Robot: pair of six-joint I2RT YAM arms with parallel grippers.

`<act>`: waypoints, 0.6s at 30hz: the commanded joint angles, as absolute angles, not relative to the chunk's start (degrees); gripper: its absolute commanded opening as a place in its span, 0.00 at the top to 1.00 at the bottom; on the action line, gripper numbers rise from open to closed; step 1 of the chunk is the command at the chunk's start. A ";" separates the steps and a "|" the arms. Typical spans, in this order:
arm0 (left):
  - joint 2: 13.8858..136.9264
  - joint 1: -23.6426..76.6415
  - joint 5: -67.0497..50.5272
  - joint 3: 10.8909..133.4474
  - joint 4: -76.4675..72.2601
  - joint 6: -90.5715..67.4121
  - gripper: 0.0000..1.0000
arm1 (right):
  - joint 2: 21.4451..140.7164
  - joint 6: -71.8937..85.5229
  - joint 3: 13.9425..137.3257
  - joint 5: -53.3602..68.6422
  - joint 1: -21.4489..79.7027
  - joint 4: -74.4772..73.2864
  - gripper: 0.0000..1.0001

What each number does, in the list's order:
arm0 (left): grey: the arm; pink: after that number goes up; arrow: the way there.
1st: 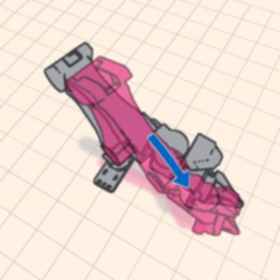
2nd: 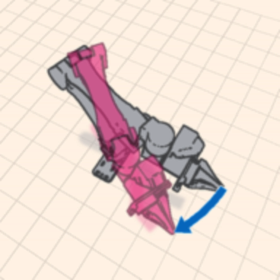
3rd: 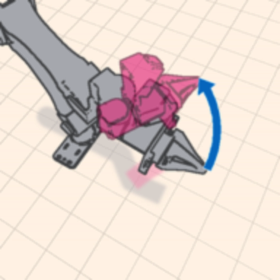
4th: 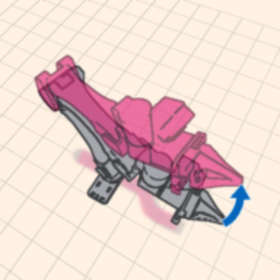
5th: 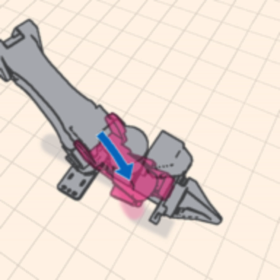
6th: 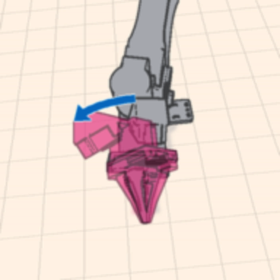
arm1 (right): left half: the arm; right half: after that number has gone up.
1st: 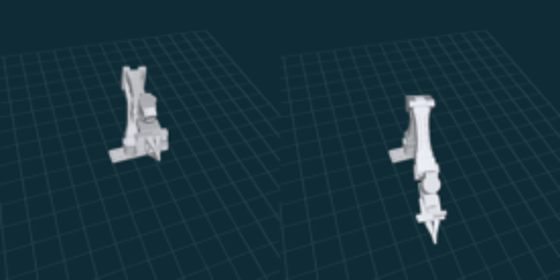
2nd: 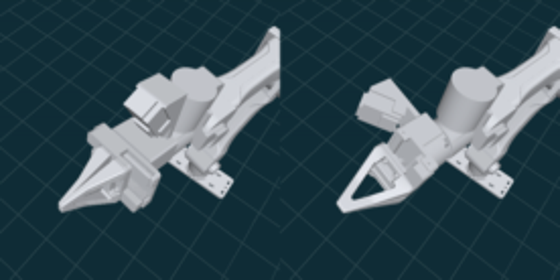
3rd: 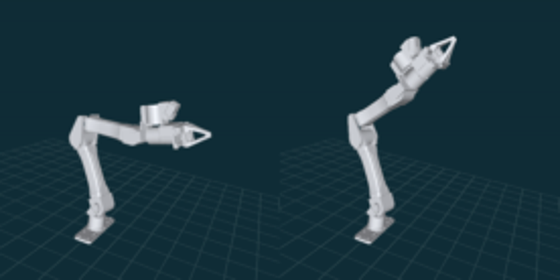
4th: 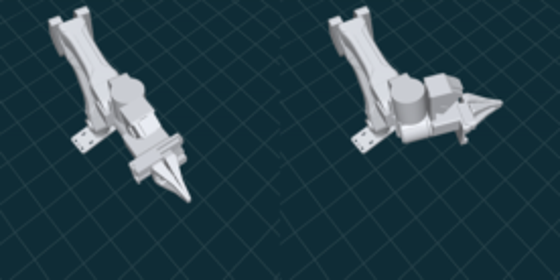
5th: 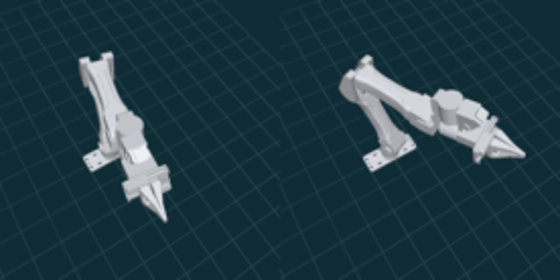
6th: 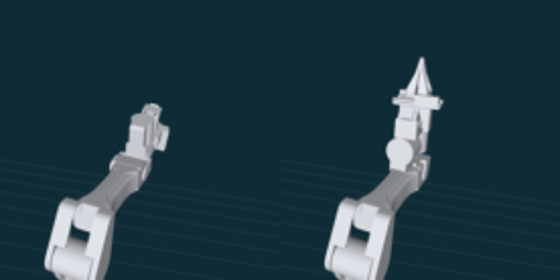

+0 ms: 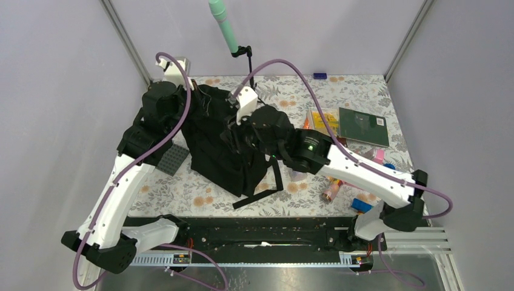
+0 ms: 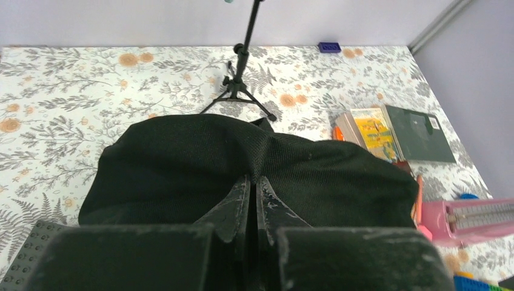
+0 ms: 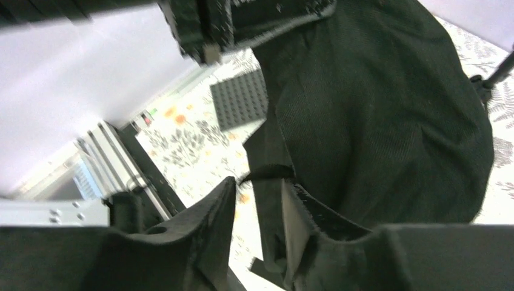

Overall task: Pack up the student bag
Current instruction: Unzip the student bag at the center of the board.

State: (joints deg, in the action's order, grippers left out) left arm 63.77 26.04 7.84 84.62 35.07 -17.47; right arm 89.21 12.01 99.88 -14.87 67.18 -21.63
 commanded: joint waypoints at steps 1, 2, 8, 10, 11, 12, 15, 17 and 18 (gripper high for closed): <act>59.16 26.63 2.55 82.09 28.15 -14.80 1.00 | 79.18 8.85 92.16 -15.74 66.88 -18.08 0.48; 58.37 26.63 1.99 81.43 27.60 -14.24 1.00 | 77.22 8.76 89.53 -16.04 66.88 -17.88 0.40; 56.05 26.63 1.94 78.88 26.81 -12.74 1.00 | 66.30 7.80 73.22 -15.47 66.89 -12.56 0.15; 55.90 26.63 1.25 78.43 26.81 -12.13 1.00 | 63.82 7.64 69.08 -16.14 66.88 -11.11 0.12; 55.82 26.63 0.99 78.28 26.88 -11.87 1.00 | 62.79 7.35 67.19 -16.72 66.93 -10.13 0.10; 55.81 26.63 0.85 78.19 26.96 -11.65 1.00 | 62.09 6.92 65.48 -17.46 66.90 -9.25 0.09; 55.40 26.63 0.57 77.90 26.89 -11.25 1.00 | 61.12 4.89 62.57 -22.02 66.88 -7.58 0.06; 55.25 26.63 0.61 77.81 26.89 -11.16 1.00 | 61.21 3.11 61.82 -24.73 66.88 -6.51 0.05; 55.13 26.63 0.59 77.79 26.83 -11.10 1.00 | 61.29 2.42 61.03 -25.23 66.93 -4.90 0.05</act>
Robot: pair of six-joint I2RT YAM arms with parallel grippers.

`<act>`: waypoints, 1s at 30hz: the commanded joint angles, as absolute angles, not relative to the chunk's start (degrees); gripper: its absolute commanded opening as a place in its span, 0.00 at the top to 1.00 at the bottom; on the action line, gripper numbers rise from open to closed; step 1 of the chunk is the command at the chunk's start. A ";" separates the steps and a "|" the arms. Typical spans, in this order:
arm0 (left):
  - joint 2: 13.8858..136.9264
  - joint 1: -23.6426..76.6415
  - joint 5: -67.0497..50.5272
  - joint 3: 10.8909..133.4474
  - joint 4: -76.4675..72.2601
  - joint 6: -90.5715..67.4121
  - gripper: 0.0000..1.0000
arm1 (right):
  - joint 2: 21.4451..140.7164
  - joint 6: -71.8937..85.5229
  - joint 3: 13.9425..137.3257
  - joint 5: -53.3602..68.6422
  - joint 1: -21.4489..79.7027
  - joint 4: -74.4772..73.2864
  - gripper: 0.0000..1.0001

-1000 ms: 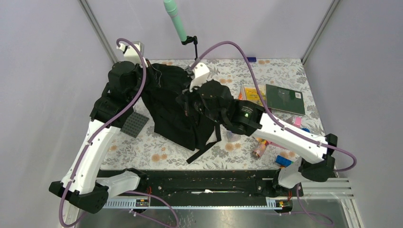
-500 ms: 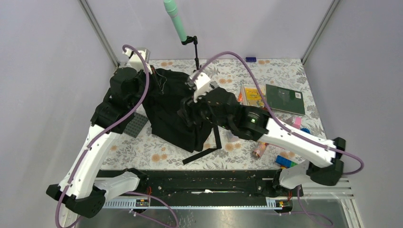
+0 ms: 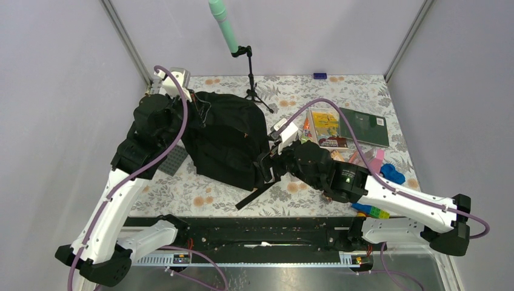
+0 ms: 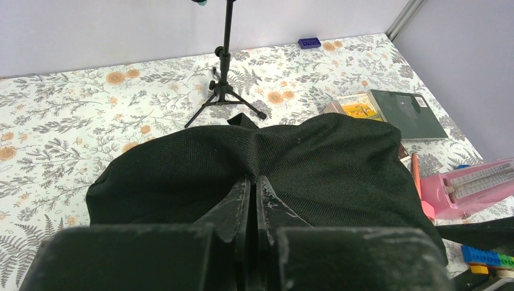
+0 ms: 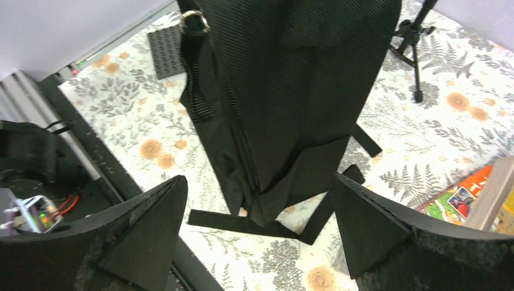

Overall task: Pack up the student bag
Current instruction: Unzip the student bag at the center of the board.

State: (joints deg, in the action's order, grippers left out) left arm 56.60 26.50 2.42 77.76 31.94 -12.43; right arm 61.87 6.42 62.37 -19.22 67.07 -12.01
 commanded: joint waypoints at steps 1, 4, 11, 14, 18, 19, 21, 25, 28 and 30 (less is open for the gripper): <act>55.05 26.62 0.59 77.71 26.81 -11.03 1.00 | 61.33 1.73 59.97 -25.13 66.91 -2.81 0.05; 54.85 26.63 0.65 77.53 26.81 -10.81 1.00 | 62.17 0.27 56.91 -24.72 66.88 4.13 0.06; 55.21 26.63 2.76 78.11 26.91 -10.69 1.00 | 66.95 -5.18 51.66 -28.98 66.89 19.65 0.06; 56.08 26.63 4.47 80.23 28.30 -10.41 1.00 | 68.95 -6.27 50.03 -31.32 66.89 23.48 0.10; 56.80 26.63 4.32 81.12 28.83 -9.76 1.00 | 69.28 -8.35 48.18 -31.37 66.89 26.85 0.39; 56.85 26.63 4.20 81.24 28.75 -9.76 1.00 | 69.12 -8.66 47.96 -30.71 66.90 27.08 0.50; 57.00 26.63 3.65 81.25 28.61 -9.48 1.00 | 68.74 -9.15 47.46 -29.00 66.91 27.28 0.65; 56.16 26.63 1.74 80.74 27.55 -7.80 0.88 | 67.85 -9.01 46.17 -26.90 66.89 27.25 0.90; 54.80 26.63 0.35 79.93 27.06 -6.22 0.43 | 67.07 -8.83 45.09 -26.16 66.89 27.76 1.00; 53.35 26.88 0.26 79.43 26.73 -5.52 0.23 | 66.65 -8.88 44.85 -25.61 66.93 27.66 1.00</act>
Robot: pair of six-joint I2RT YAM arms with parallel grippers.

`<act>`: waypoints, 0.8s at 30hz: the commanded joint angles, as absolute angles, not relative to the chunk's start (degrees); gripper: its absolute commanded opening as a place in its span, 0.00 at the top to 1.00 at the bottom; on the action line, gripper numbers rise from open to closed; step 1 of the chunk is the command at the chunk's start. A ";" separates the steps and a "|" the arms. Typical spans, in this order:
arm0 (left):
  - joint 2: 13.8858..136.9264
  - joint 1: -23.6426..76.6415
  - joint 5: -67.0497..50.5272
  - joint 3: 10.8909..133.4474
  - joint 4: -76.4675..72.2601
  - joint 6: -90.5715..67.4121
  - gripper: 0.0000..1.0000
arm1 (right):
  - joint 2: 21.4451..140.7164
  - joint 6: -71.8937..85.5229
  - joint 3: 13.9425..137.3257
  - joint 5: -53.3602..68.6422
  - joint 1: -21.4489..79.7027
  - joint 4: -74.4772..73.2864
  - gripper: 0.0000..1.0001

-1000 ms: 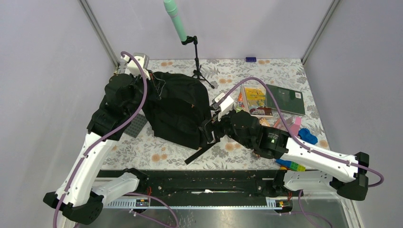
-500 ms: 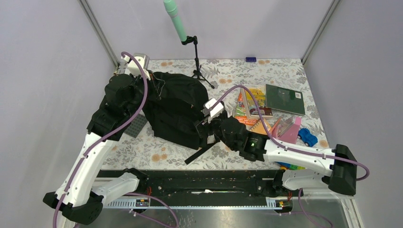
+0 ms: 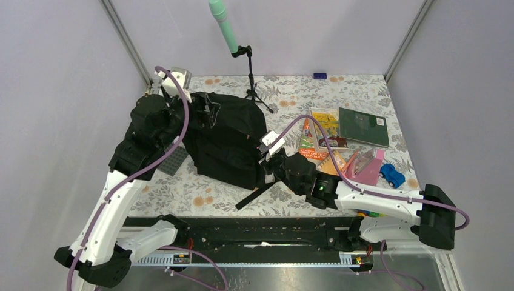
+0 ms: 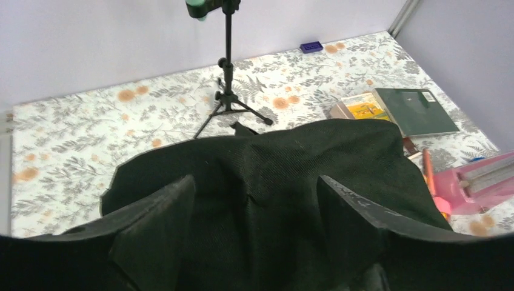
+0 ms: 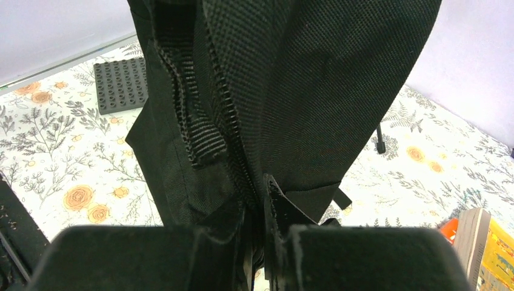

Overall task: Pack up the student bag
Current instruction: Unzip the student bag at the center of the board.

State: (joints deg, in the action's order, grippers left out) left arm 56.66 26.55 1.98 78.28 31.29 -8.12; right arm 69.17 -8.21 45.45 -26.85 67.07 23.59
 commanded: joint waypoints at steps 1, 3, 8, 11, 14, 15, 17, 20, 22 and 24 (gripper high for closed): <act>52.44 27.27 -0.48 79.17 26.72 -4.90 0.17 | 66.65 -8.88 45.12 -25.58 66.89 27.05 1.00; 50.07 28.42 -3.18 77.97 26.00 -3.74 0.11 | 66.75 -8.45 46.18 -25.78 66.88 25.16 1.00; 43.97 32.22 -10.42 73.71 24.26 -5.82 0.10 | 67.34 -7.19 47.18 -25.77 66.88 24.24 1.00; 42.55 36.13 -12.05 69.66 24.27 -10.30 0.16 | 67.96 -5.97 48.45 -26.51 66.88 22.54 1.00; 42.34 40.61 -11.37 66.01 23.65 -15.77 0.18 | 68.36 -5.55 48.82 -26.51 66.93 22.31 1.00; 42.40 41.77 -10.89 64.79 22.69 -17.47 0.18 | 68.45 -5.44 49.00 -26.34 66.89 22.16 1.00; 42.65 43.23 -9.35 62.30 19.94 -21.40 0.20 | 68.63 -5.34 49.14 -25.56 66.91 22.04 1.00; 42.82 43.53 -6.44 57.27 12.57 -28.20 0.22 | 68.82 -4.69 49.18 -24.57 66.93 22.25 1.00; 42.99 43.55 -5.67 54.27 7.18 -31.83 0.23 | 68.65 -4.22 49.22 -23.89 66.89 22.16 1.00; 43.58 43.55 -4.97 52.83 3.87 -34.08 0.25 | 68.51 -3.89 49.34 -23.49 66.91 21.95 1.00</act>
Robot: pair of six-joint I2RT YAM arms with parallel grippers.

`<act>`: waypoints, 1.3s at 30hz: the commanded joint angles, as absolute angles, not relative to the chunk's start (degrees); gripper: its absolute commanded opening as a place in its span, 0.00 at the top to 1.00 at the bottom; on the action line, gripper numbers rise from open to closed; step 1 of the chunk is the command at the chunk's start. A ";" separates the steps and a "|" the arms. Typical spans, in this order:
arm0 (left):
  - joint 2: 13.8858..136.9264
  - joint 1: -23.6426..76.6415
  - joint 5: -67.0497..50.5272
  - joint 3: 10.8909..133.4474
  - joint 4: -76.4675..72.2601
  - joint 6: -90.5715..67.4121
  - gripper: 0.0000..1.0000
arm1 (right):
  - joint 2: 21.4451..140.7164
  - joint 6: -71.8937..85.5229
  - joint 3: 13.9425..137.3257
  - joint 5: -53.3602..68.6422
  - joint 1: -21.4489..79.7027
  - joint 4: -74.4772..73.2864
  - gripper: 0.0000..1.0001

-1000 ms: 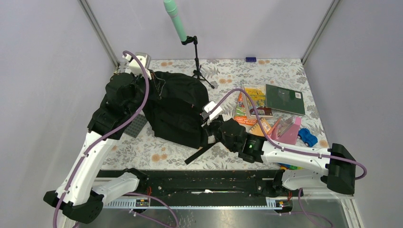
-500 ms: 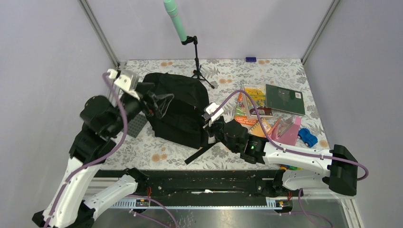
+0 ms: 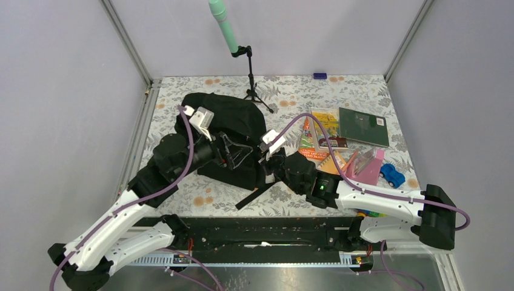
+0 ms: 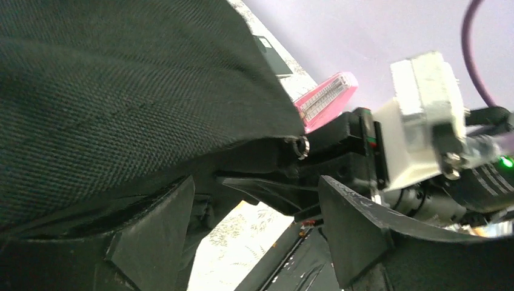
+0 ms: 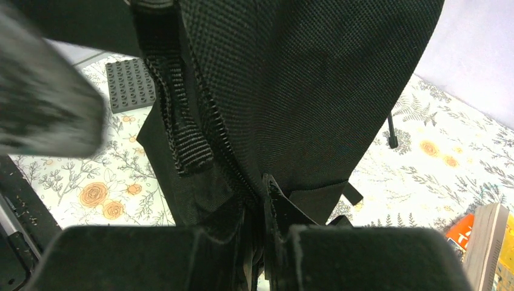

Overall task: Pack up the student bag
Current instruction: Unzip the student bag at the center of the board.

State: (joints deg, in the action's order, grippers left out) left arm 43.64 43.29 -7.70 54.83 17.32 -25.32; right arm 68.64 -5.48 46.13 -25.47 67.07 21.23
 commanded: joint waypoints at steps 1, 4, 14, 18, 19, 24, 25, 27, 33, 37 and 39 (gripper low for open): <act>44.11 43.51 -4.61 52.60 3.23 -34.68 0.25 | 68.52 -3.82 49.52 -23.39 66.91 21.63 1.00; 45.68 43.55 -3.91 52.49 2.89 -36.28 0.28 | 68.39 -3.89 49.70 -23.54 66.88 21.17 1.00; 46.30 43.59 -5.32 51.81 2.10 -36.78 0.58 | 68.72 -4.29 50.16 -24.84 66.90 20.96 1.00; 45.78 43.59 -6.20 51.23 3.24 -35.89 0.55 | 68.90 -4.60 50.37 -24.87 66.90 20.80 1.00; 45.71 43.57 -6.80 51.08 3.37 -35.60 0.55 | 68.91 -4.65 50.37 -24.87 66.89 20.81 1.00; 44.87 43.52 -8.78 49.92 3.53 -34.83 0.56 | 68.90 -4.65 50.43 -24.97 66.93 20.83 1.00; 44.71 43.57 -8.90 49.72 3.48 -34.54 0.56 | 68.91 -4.62 50.51 -24.96 66.89 20.79 1.00; 44.41 43.58 -8.97 49.51 3.21 -34.13 0.59 | 69.04 -4.66 50.68 -24.92 66.88 20.64 1.00; 44.50 43.58 -9.30 49.43 2.20 -33.64 0.66 | 69.20 -4.48 50.89 -24.83 66.91 20.24 1.00; 45.32 43.59 -9.48 49.90 2.14 -33.29 0.84 | 69.30 -4.48 50.96 -25.00 66.88 20.26 1.00; 45.31 43.50 -9.23 50.07 2.45 -32.71 0.93 | 69.35 -4.33 51.12 -25.62 66.91 20.01 1.00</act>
